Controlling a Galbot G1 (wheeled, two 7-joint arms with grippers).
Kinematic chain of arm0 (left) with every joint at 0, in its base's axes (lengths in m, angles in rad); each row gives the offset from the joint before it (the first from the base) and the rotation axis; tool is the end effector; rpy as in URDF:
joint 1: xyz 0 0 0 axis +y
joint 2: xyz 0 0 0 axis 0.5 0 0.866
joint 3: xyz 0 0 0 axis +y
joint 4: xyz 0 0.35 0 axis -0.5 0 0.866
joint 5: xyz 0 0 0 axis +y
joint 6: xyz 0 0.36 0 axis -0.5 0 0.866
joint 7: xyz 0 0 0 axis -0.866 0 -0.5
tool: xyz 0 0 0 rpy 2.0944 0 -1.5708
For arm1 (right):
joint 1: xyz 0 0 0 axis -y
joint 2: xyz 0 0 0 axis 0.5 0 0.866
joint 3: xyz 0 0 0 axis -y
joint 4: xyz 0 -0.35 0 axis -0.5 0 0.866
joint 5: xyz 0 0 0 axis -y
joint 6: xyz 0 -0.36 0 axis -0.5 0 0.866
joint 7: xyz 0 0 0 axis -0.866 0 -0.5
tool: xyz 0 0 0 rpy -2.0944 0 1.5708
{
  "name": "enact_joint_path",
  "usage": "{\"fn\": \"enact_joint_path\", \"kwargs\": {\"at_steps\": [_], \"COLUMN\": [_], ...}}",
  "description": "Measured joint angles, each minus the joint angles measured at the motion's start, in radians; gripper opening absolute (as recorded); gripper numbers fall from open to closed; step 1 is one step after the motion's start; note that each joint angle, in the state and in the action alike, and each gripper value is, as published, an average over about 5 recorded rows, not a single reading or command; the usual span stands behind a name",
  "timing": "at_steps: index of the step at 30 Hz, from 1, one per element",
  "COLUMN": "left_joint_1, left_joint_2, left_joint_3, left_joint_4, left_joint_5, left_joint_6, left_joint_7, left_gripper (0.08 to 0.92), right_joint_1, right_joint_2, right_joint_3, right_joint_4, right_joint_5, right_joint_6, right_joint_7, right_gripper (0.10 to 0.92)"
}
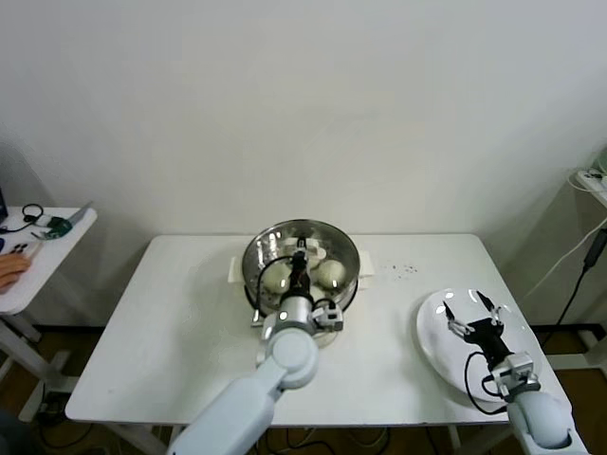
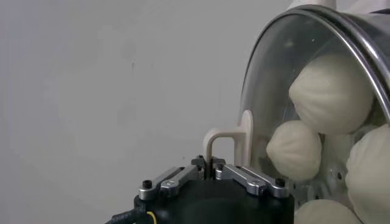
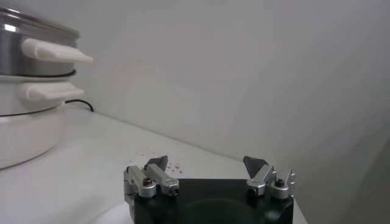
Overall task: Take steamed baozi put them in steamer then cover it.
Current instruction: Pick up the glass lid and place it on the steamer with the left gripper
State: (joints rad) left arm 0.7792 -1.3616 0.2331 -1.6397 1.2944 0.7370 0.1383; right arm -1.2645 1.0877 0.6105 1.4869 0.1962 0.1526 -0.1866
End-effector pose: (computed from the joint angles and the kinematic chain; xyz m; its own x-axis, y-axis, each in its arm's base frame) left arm 0.3496 -0.1736 -0.2870 -0.9997 0.0225 0.0093 0.0101 0.0365 0.9993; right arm 0.2795 -0.2042 -0.3917 -0.9818 -0.1060 0.1573 -0.1463 0.9511 -0.2720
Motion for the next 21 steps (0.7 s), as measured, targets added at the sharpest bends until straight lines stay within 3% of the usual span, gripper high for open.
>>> {"fn": "enact_joint_path", "kwargs": {"at_steps": [13, 21], "left_joint_1": [-0.002, -0.005], "left_joint_2": [0.004, 0.018], "left_joint_3": [0.011, 0.015], "left_joint_4": [0.004, -0.015], "left_joint_5": [0.005, -0.003], "left_joint_6": [0.0, -0.001], "left_joint_7": [-0.002, 0.001], "left_gripper": [0.151, 0.36], "right_joint_1": [0.001, 0.0], "right_joint_2": [0.006, 0.004], "right_joint_3": [0.004, 0.012], "right_joint_4": [-0.002, -0.002], "right_joint_5": [-0.002, 0.003], "right_joint_6": [0.001, -0.004], "right_joint_7": [-0.008, -0.013], "right_gripper": [0.823, 0.823]}}
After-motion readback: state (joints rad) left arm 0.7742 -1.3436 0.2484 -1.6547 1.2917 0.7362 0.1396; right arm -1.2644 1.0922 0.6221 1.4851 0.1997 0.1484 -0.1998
